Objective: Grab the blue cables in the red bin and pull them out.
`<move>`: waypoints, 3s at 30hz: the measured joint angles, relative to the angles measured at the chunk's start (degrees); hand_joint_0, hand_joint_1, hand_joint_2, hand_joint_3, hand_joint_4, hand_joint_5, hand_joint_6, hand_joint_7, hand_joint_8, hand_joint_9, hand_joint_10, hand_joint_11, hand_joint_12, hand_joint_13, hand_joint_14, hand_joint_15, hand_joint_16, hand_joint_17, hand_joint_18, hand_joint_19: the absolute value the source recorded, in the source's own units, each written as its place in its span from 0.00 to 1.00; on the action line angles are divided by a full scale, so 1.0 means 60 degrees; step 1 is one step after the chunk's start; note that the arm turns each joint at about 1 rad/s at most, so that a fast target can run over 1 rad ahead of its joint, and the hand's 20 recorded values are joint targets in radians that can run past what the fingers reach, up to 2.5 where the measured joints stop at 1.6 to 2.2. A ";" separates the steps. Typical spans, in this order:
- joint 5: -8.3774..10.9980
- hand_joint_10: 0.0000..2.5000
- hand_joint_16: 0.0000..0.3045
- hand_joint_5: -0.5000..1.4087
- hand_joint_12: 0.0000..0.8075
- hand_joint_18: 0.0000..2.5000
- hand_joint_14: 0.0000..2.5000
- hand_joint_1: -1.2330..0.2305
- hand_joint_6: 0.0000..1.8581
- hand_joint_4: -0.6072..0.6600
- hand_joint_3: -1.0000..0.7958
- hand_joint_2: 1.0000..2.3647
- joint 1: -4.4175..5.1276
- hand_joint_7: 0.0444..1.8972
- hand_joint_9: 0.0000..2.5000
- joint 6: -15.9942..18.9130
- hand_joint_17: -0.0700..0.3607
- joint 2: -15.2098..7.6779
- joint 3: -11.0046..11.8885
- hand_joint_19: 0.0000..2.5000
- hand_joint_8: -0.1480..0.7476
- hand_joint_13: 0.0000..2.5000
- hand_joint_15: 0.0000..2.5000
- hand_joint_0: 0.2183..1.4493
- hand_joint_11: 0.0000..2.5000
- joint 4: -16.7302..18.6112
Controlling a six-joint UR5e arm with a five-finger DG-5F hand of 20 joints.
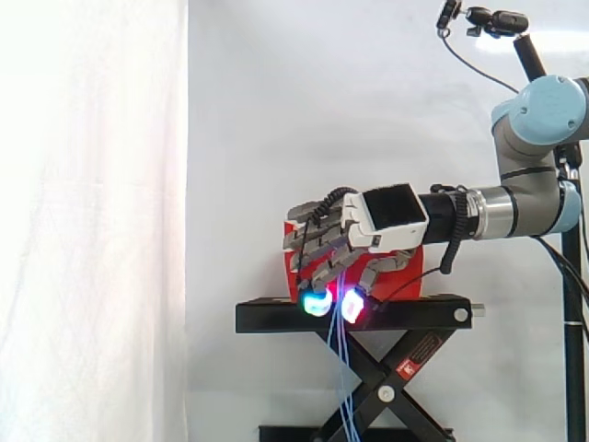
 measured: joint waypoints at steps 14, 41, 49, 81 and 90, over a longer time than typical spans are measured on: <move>-0.0015 0.00 0.13 0.77 0.37 0.15 0.00 0.18 0.01 0.54 0.00 0.00 -0.0007 0.32 0.31 -0.0017 0.37 0.0002 -0.0004 0.10 0.40 0.22 0.09 0.50 0.12 -0.0005; -0.0059 0.00 0.13 0.75 0.36 0.15 0.00 0.17 0.01 0.55 0.00 0.00 -0.0121 0.31 0.31 -0.0029 0.37 -0.0005 -0.0020 0.09 0.40 0.22 0.09 0.50 0.11 -0.0153; -0.0059 0.00 0.13 0.75 0.37 0.15 0.00 0.17 0.01 0.55 0.00 0.00 -0.0122 0.31 0.31 -0.0028 0.37 -0.0005 -0.0223 0.09 0.40 0.22 0.09 0.50 0.11 0.0143; -0.0059 0.00 0.13 0.84 0.36 0.16 0.00 0.24 0.03 0.51 0.00 0.00 -0.0150 0.50 0.33 -0.0020 0.36 -0.0003 -0.0426 0.10 0.40 0.23 0.09 0.52 0.12 0.0620; -0.0058 0.01 0.12 0.80 0.36 0.17 0.00 0.30 0.21 0.52 0.00 0.00 -0.0151 0.46 0.34 -0.0028 0.36 -0.0002 -0.0426 0.09 0.41 0.24 0.09 0.55 0.15 0.0505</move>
